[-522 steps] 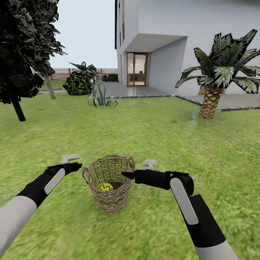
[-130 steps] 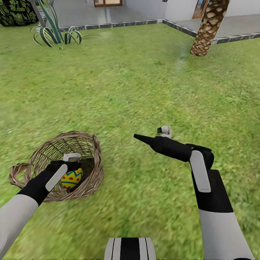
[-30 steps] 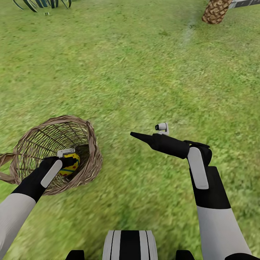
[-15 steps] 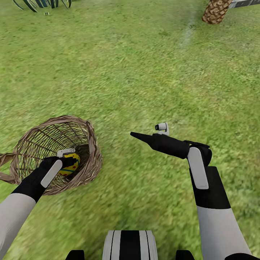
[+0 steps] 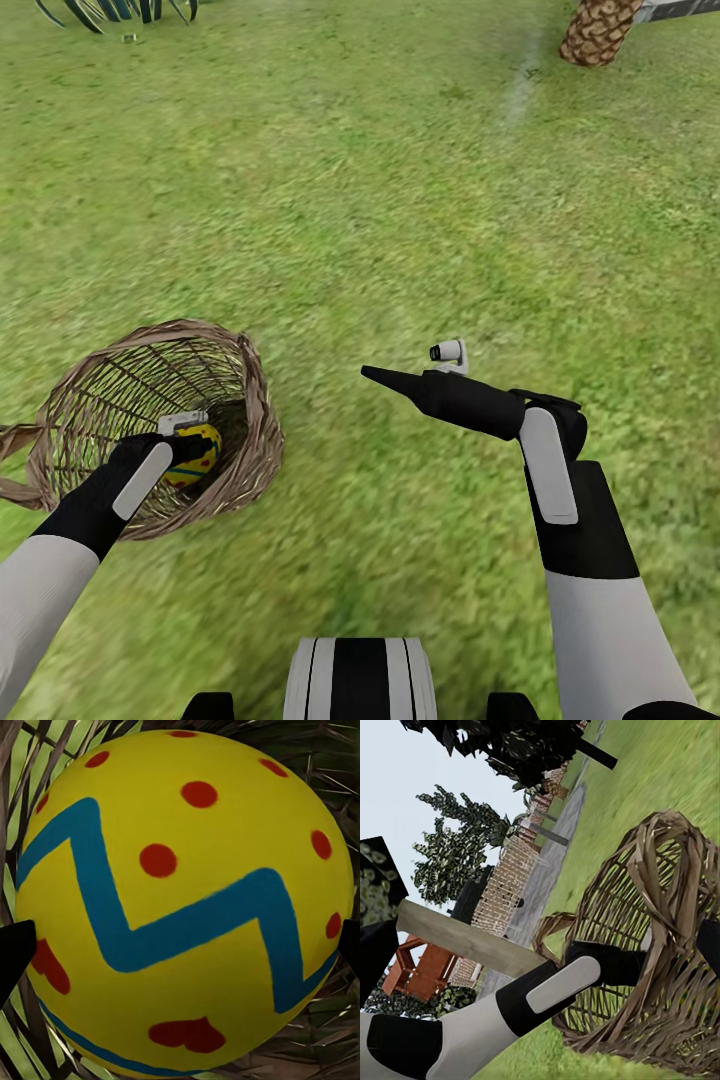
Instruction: Take the three Easter eggs out of the wicker basket on the lawn in the garden, then place them on the lawn next to a single tree (choose any tree) so that all three eggs are next to the same tree and none are left in the basket.
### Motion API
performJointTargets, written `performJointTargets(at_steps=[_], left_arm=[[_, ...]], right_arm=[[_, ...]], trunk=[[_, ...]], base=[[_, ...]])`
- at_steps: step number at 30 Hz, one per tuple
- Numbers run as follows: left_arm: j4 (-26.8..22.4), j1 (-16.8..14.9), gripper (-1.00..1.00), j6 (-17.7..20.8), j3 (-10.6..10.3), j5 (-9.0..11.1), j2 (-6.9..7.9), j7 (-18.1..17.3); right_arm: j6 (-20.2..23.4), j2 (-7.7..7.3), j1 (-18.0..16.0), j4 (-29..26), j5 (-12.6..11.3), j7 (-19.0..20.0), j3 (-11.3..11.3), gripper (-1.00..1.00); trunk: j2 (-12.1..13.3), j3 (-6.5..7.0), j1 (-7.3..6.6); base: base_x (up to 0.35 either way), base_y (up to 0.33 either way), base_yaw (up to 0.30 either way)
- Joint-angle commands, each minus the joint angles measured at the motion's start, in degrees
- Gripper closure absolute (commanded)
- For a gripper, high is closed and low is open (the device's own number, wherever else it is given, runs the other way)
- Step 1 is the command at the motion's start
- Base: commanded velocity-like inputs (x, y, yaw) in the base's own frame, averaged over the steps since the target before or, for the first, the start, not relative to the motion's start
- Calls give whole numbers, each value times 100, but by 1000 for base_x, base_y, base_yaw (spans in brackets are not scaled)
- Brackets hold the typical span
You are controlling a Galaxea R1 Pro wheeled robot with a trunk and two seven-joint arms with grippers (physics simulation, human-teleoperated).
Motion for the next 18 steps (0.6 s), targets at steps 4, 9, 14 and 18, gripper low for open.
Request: performJointTargets(at_steps=[4, 9, 14, 18], left_arm=[[261, 3, 100, -69, -33, 270, 6, 30], [261, 3, 100, -70, -34, 270, 6, 36], [261, 3, 100, -71, -40, 265, 6, 36], [261, 3, 100, -71, -50, 262, 6, 39]], right_arm=[[21, 3, -1, 0, 22, 26, -5, -100], [21, 3, 0, 0, 25, 26, -5, -100], [21, 3, 0, 0, 26, 26, -5, -100], [21, 1, 0, 0, 27, 26, -4, -100]], trunk=[[0, -4, 2], [0, -4, 2], [0, -4, 2], [0, -4, 2]], base=[[0, 0, 0], [0, 0, 0], [0, 0, 0], [0, 0, 0]])
